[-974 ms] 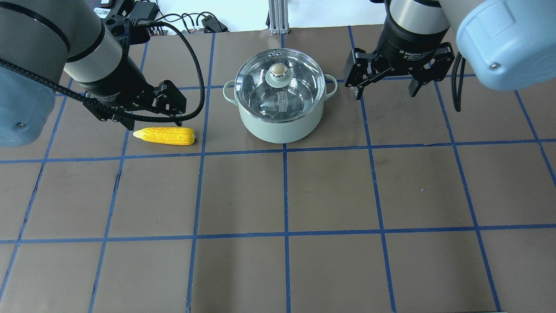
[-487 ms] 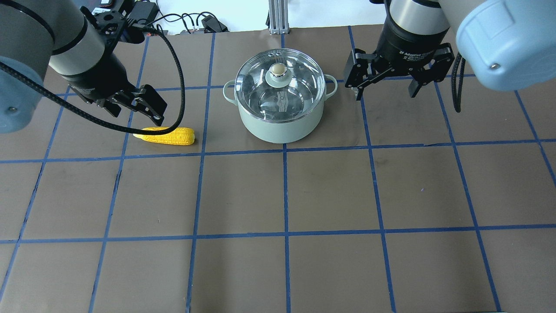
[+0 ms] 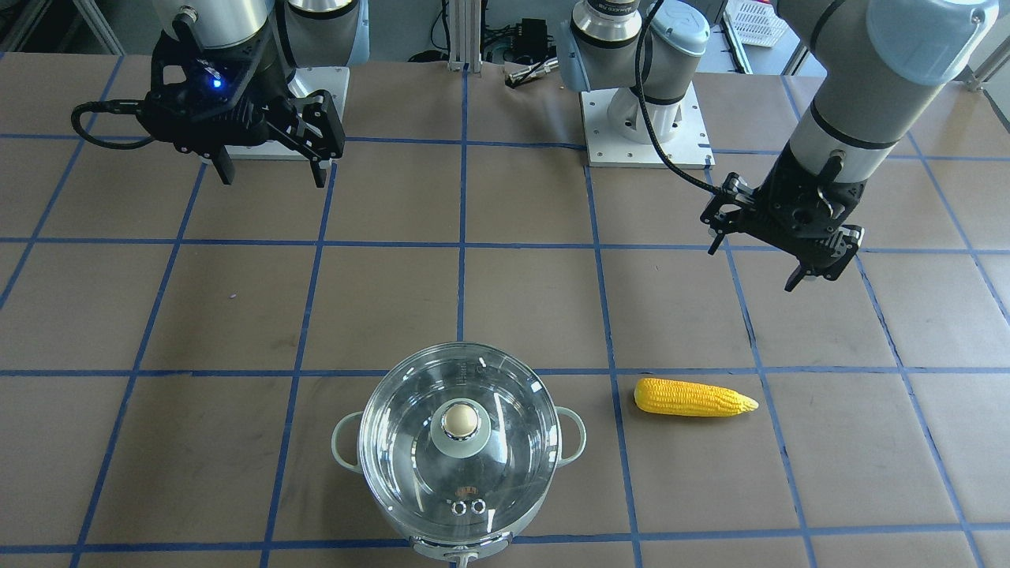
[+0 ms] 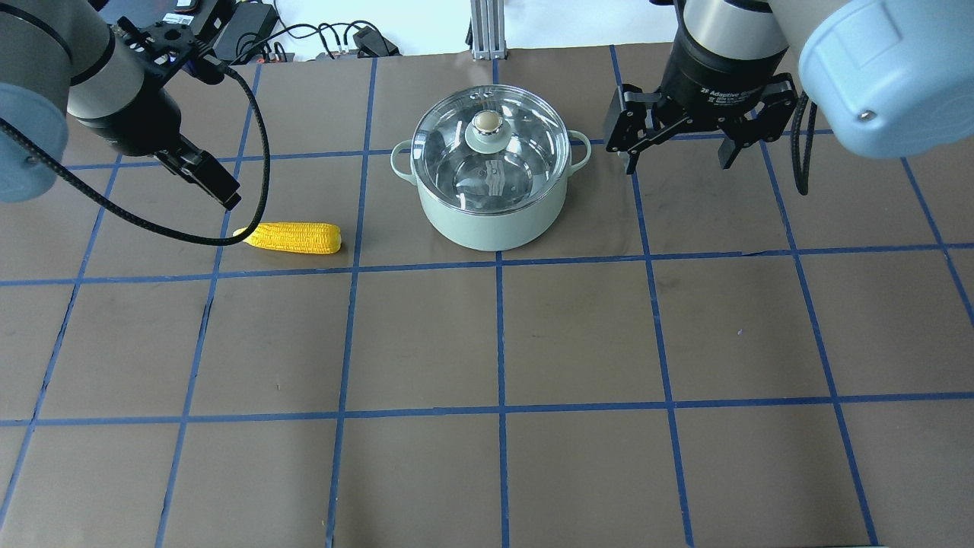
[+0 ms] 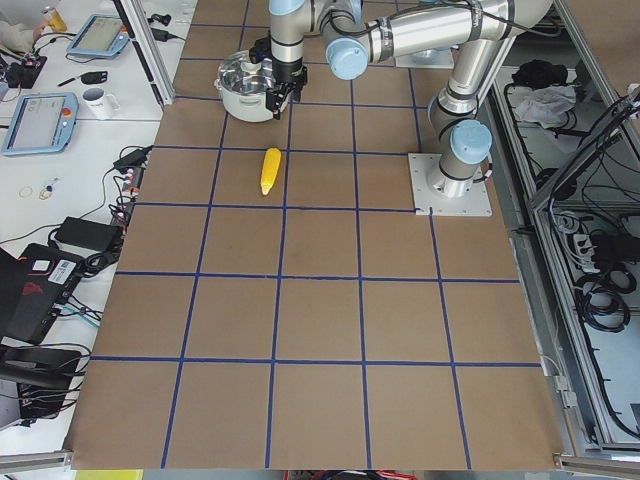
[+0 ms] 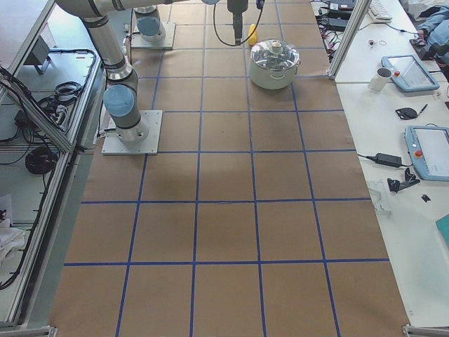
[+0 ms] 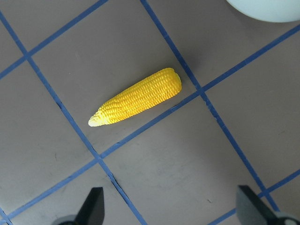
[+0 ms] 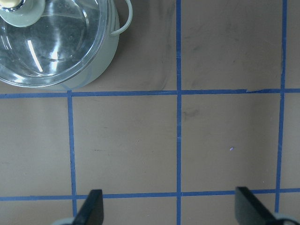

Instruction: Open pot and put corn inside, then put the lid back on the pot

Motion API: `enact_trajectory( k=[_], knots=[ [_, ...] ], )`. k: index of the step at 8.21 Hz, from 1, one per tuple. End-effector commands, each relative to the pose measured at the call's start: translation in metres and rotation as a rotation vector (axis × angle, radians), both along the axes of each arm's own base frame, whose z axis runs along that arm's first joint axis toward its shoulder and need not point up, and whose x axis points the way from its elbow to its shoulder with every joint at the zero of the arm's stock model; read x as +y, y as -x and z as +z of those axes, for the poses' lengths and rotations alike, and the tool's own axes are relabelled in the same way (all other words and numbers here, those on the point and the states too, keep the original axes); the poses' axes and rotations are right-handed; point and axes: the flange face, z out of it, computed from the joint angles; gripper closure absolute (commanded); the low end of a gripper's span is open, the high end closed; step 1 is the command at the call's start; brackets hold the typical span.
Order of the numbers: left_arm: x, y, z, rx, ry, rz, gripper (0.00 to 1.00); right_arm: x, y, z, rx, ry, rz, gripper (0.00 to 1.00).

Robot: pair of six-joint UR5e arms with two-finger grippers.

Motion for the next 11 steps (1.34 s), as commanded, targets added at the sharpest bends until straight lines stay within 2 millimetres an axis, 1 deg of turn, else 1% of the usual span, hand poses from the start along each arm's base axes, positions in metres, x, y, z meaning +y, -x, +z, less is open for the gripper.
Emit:
enact_trajectory(
  k=[1, 2, 3, 5, 6, 7, 8, 9, 10, 11],
  knots=[
    [-0.021, -0.008, -0.036, -0.005, -0.036, -0.288, 0.00, -0.002, -0.002, -0.002, -0.007, -0.005, 0.002, 0.00],
    [-0.029, -0.009, -0.050, -0.001, -0.053, -0.386, 0.00, -0.007, -0.003, -0.008, -0.006, -0.019, 0.005, 0.00],
    [-0.039, -0.011, -0.063, -0.012, -0.049, -0.498, 0.00, -0.009, -0.006, -0.010, -0.008, -0.021, 0.009, 0.00],
    [-0.060, -0.016, -0.106, -0.002, -0.088, -0.701, 0.00, -0.010, -0.006, -0.008, -0.008, -0.016, 0.008, 0.00],
    [-0.069, -0.018, -0.121, -0.011, -0.075, -0.777, 0.00, -0.011, -0.006, -0.008, -0.008, -0.018, 0.008, 0.00],
    [-0.074, -0.018, -0.136, 0.010, -0.088, -0.835, 0.00, -0.014, -0.008, -0.011, -0.003, -0.020, 0.005, 0.00],
    [-0.078, -0.019, -0.154, 0.023, -0.109, -0.909, 0.00, -0.026, -0.009, -0.001, 0.004, 0.000, 0.001, 0.00],
    [-0.083, -0.020, -0.167, 0.027, -0.117, -0.925, 0.00, -0.045, -0.013, -0.001, 0.015, 0.003, 0.002, 0.00],
    [-0.084, -0.020, -0.173, 0.027, -0.122, -0.958, 0.00, -0.059, -0.017, 0.002, 0.019, 0.015, 0.000, 0.00],
    [-0.084, -0.021, -0.182, 0.033, -0.137, -0.972, 0.00, -0.067, -0.040, -0.009, 0.037, 0.012, -0.055, 0.00]
  ],
)
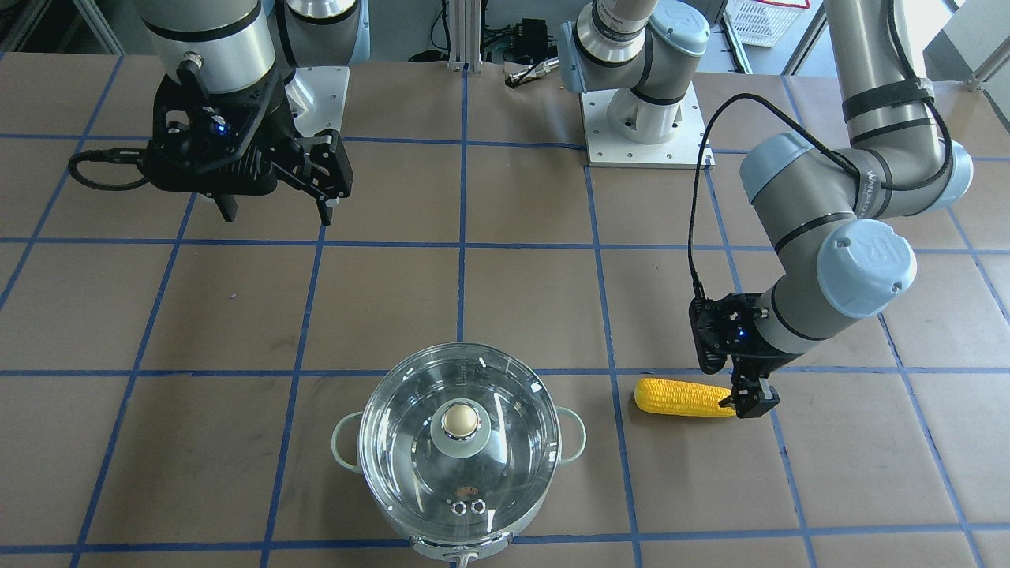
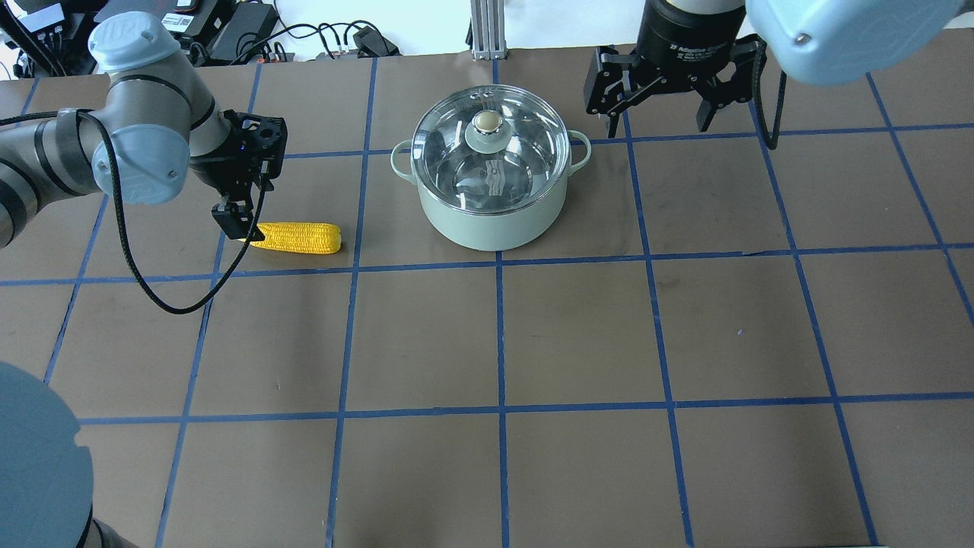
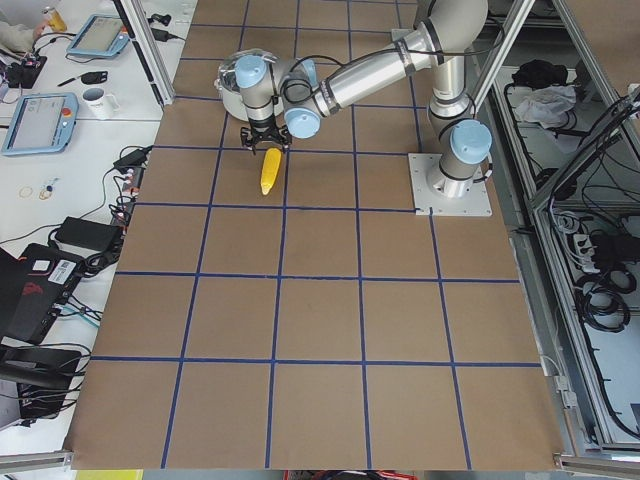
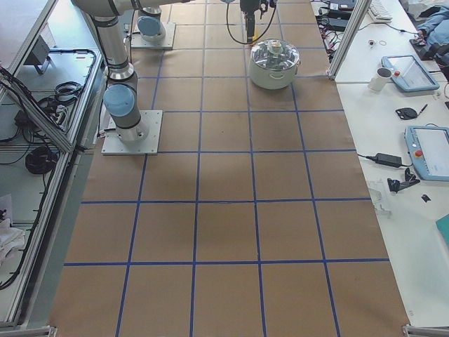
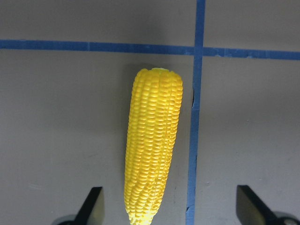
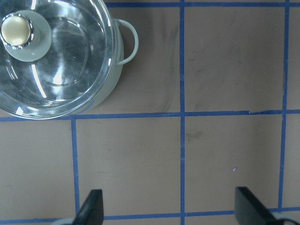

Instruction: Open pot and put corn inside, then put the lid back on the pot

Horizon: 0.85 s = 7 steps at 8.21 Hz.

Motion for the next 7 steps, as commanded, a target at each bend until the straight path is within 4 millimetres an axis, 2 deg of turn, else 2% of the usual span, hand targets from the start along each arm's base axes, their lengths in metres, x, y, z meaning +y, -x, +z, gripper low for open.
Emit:
enact_trajectory(
  k=[1, 2, 3, 4, 6, 7],
  knots=[
    [-0.004, -0.001, -0.028, 0.008, -0.040, -0.062, 0.00, -0.029, -0.072, -0.031, 0.029, 0.040, -0.055, 0.00],
    [-0.004, -0.001, -0.043, 0.012, -0.064, -0.062, 0.00, -0.041, -0.118, -0.069, 0.029, 0.073, -0.101, 0.00],
    [-0.005, -0.002, -0.052, 0.013, -0.079, -0.061, 0.00, -0.060, -0.149, -0.113, 0.008, 0.090, -0.127, 0.00],
    [-0.005, -0.002, -0.056, 0.016, -0.085, -0.059, 0.00, -0.069, -0.160, -0.132, -0.032, 0.098, -0.162, 0.00],
    [-0.008, -0.001, -0.065, 0.024, -0.088, -0.058, 0.00, -0.088, -0.170, -0.155, -0.077, 0.151, -0.187, 0.00],
    [-0.012, -0.002, -0.069, 0.021, -0.064, -0.058, 0.00, -0.094, -0.171, -0.159, -0.075, 0.168, -0.149, 0.00]
  ],
)
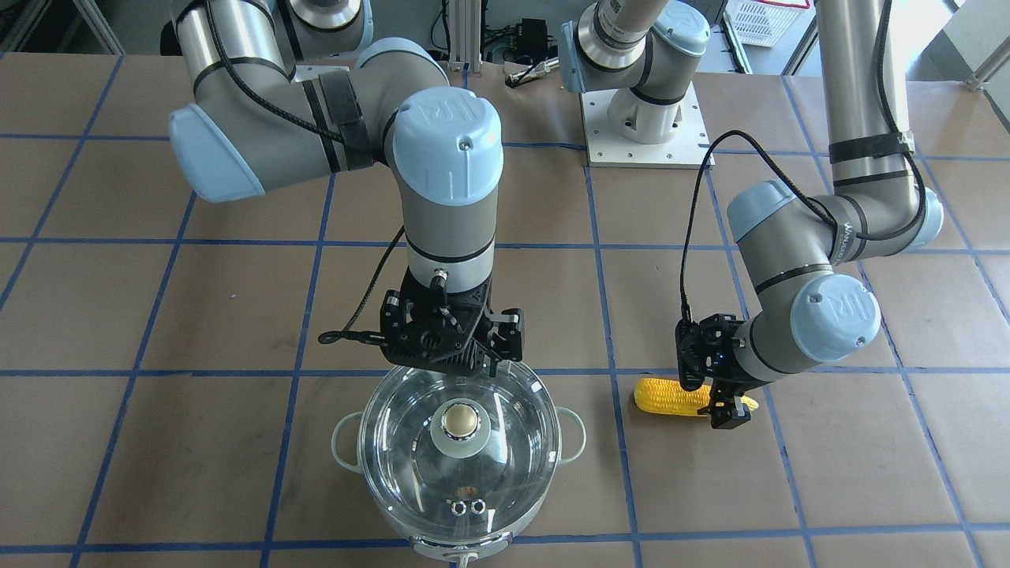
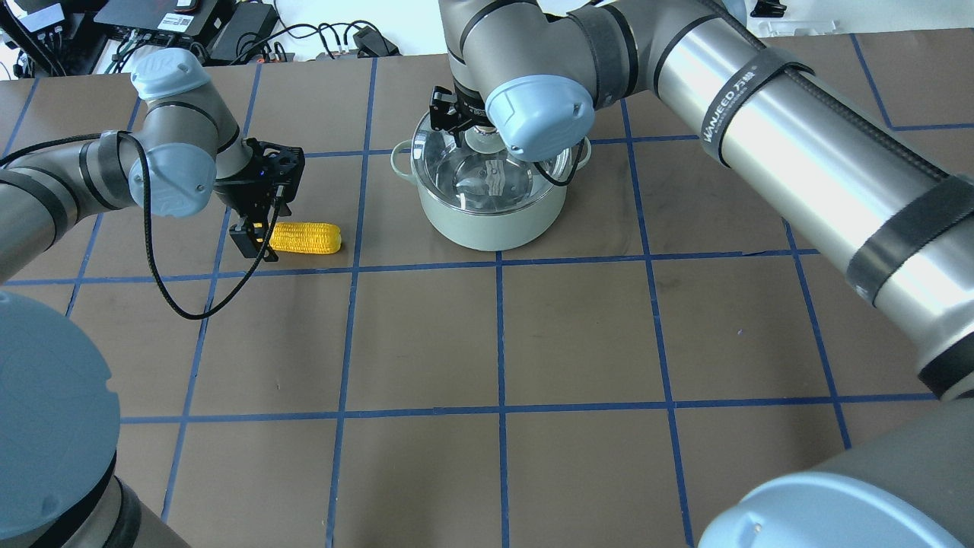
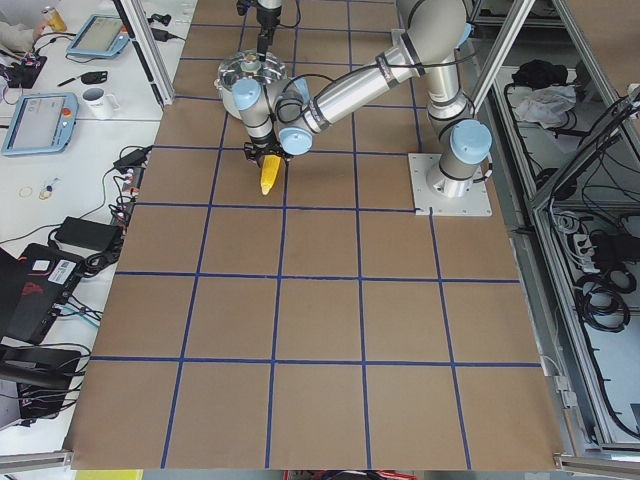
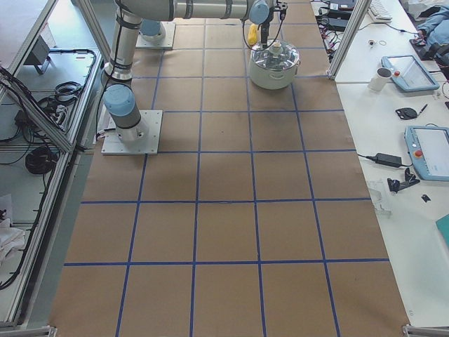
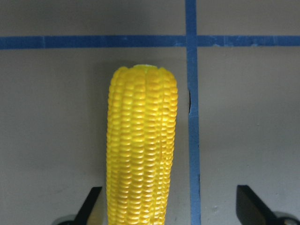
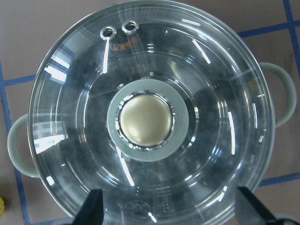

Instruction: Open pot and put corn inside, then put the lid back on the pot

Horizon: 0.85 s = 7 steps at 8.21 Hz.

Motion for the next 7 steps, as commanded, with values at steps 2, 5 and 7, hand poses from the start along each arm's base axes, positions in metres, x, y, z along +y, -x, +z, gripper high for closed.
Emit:
enact_trajectory(
  k=[2, 5, 7],
  knots=[
    [-0.006, -0.001, -0.016, 0.001, 0.016, 0.000, 0.00, -0.021, -0.008, -0.028, 0.019, 0.048, 0.061, 0.00],
    [-0.009, -0.001, -0.030, 0.003, 0.004, 0.000, 0.00, -0.027, -0.010, -0.029, 0.006, 0.088, 0.086, 0.14],
    [-0.008, -0.002, -0.030, -0.002, 0.003, -0.007, 0.23, -0.027, -0.010, -0.027, 0.005, 0.091, 0.092, 0.47]
  ],
)
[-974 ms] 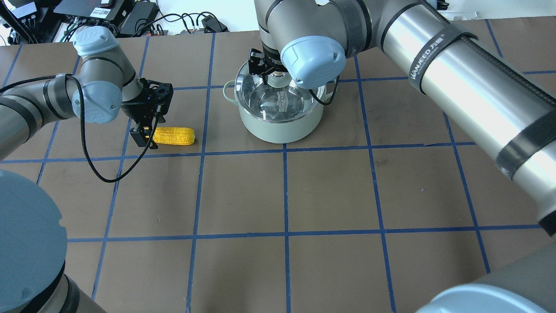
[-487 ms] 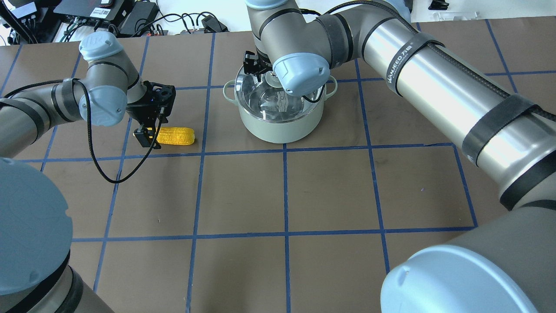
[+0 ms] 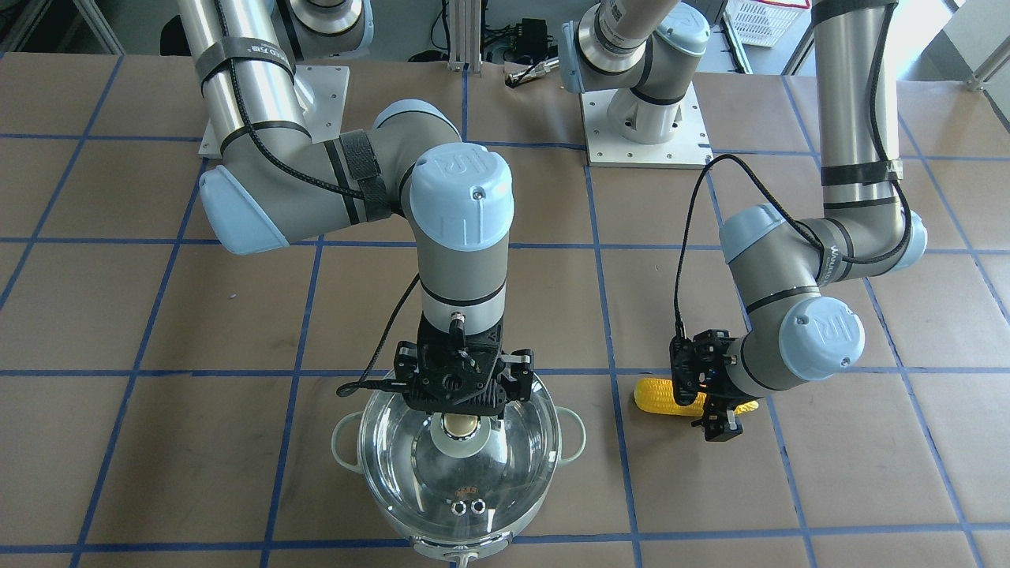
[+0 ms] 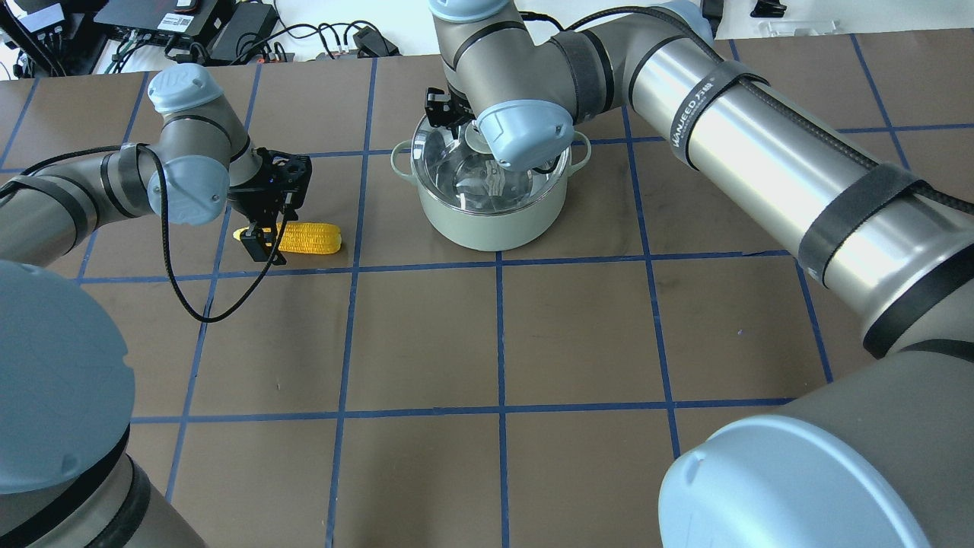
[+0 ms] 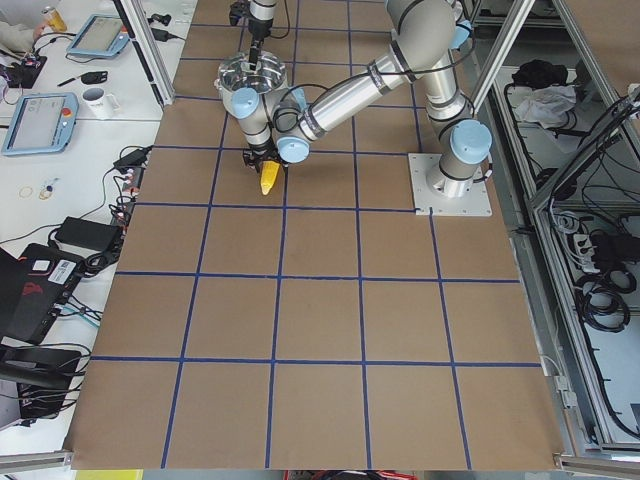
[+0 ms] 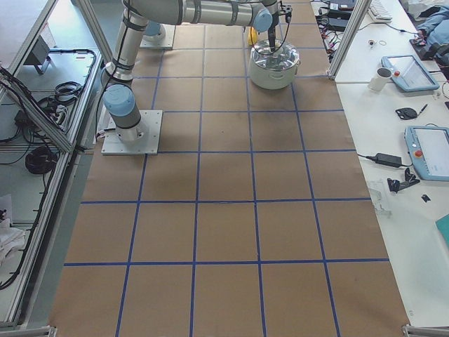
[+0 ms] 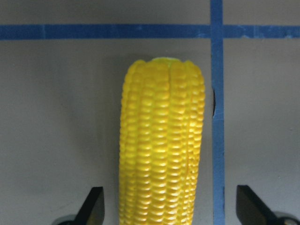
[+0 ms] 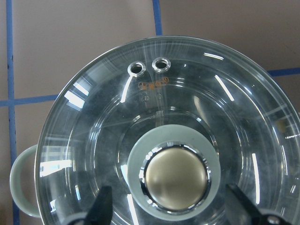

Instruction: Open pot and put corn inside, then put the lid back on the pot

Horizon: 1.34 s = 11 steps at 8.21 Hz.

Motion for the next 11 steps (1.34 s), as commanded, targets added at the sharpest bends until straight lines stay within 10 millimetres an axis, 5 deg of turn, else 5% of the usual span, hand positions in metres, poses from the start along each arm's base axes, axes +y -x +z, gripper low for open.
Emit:
enact_trajectory(
  k=[1, 2, 6, 8, 9, 10, 11],
  knots=[
    [-0.001, -0.001, -0.001, -0.005, -0.001, -0.017, 0.62, 0.000, -0.001, -0.001, -0.005, 0.000, 0.009, 0.65],
    [-0.001, -0.001, 0.000, 0.002, 0.002, -0.046, 0.99, 0.000, -0.001, -0.001, -0.005, 0.000, 0.008, 0.73],
    [-0.001, -0.003, 0.033, -0.044, 0.046, -0.042, 1.00, -0.001, 0.002, 0.002, 0.003, 0.005, 0.040, 0.77],
    [0.008, -0.001, 0.094, -0.080, 0.140, 0.006, 1.00, -0.001, 0.002, 0.002, 0.001, 0.005, 0.031, 0.76],
    [0.012, -0.001, 0.111, -0.085, 0.167, 0.008, 1.00, 0.000, 0.000, 0.001, -0.001, 0.003, 0.032, 0.64],
    [0.012, -0.001, 0.115, -0.087, 0.175, 0.010, 1.00, -0.001, 0.001, -0.001, 0.002, -0.001, 0.030, 0.30],
    [0.013, 0.000, 0.120, -0.088, 0.184, 0.009, 1.00, 0.000, 0.000, 0.000, 0.001, 0.000, 0.032, 0.16]
  ],
)
